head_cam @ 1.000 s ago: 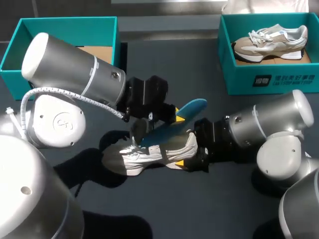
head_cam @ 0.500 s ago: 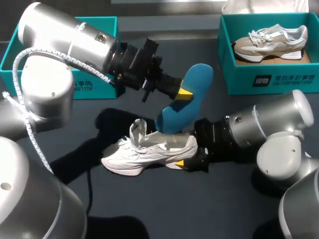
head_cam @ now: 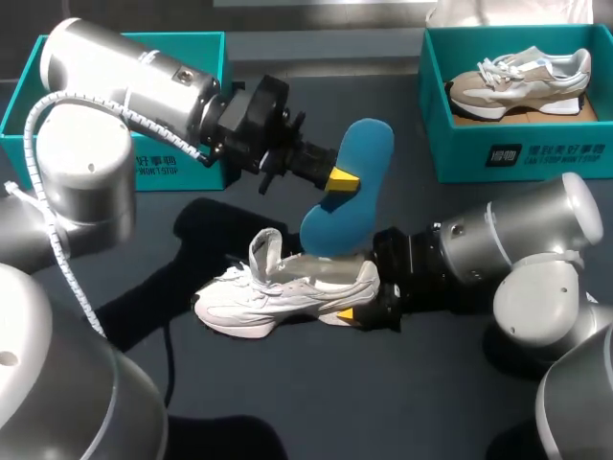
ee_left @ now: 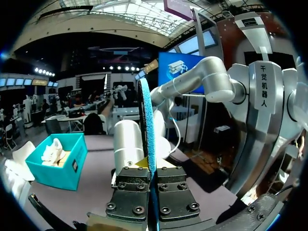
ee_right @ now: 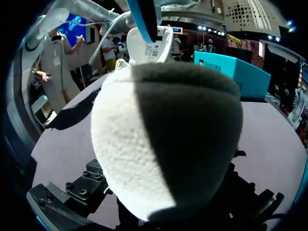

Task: Take the shoe out of the shoebox, open the shoe tongue, remove and reinsert the insole, then place the shoe into the shoebox

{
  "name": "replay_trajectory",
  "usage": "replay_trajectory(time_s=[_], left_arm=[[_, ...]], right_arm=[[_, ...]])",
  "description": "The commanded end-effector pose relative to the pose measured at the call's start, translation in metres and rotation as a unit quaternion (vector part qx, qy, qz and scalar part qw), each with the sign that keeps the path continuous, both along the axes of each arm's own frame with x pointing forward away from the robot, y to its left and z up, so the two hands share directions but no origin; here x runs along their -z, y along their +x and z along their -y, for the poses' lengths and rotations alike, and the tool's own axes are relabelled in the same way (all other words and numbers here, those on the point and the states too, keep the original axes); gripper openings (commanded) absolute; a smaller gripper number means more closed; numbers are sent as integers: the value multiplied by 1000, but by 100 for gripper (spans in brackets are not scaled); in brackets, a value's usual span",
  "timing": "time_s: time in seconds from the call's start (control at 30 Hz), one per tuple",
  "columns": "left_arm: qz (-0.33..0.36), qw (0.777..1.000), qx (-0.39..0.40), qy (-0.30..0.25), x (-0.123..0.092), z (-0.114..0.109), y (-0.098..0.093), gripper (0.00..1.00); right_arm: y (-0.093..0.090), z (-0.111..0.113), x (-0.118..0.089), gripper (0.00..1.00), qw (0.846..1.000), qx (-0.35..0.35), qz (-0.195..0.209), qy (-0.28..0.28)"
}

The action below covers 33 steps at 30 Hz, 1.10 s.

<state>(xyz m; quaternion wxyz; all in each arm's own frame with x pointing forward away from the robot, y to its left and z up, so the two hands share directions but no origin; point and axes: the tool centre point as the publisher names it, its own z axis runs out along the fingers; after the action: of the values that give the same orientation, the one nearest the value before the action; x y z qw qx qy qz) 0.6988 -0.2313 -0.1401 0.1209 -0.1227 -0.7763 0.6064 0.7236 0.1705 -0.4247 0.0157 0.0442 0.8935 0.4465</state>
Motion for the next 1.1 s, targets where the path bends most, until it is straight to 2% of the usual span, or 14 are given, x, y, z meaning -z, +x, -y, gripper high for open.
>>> replay_trajectory(time_s=[0.03, 0.17, 0.37, 0.5, 0.67, 1.1], left_arm=[[-49, 998, -29, -17, -2, -2, -11, 0], [-121, 987, -93, -58, -26, -3, -23, 0], [-209, 966, -121, -96, -69, 4, -33, 0], [-245, 958, -137, -60, -87, 7, -41, 0], [-221, 968, -111, -45, -111, 5, -39, 0], [-232, 965, -118, -42, -108, 6, -38, 0]], right_arm=[[0, -3, 2, 0, 1000, 1, 0, -3], [0, -3, 2, 0, 1000, 1, 0, -3], [0, -3, 2, 0, 1000, 1, 0, -3], [0, -3, 2, 0, 1000, 1, 0, -3], [0, -3, 2, 0, 1000, 1, 0, -3], [0, -3, 2, 0, 1000, 1, 0, -3]])
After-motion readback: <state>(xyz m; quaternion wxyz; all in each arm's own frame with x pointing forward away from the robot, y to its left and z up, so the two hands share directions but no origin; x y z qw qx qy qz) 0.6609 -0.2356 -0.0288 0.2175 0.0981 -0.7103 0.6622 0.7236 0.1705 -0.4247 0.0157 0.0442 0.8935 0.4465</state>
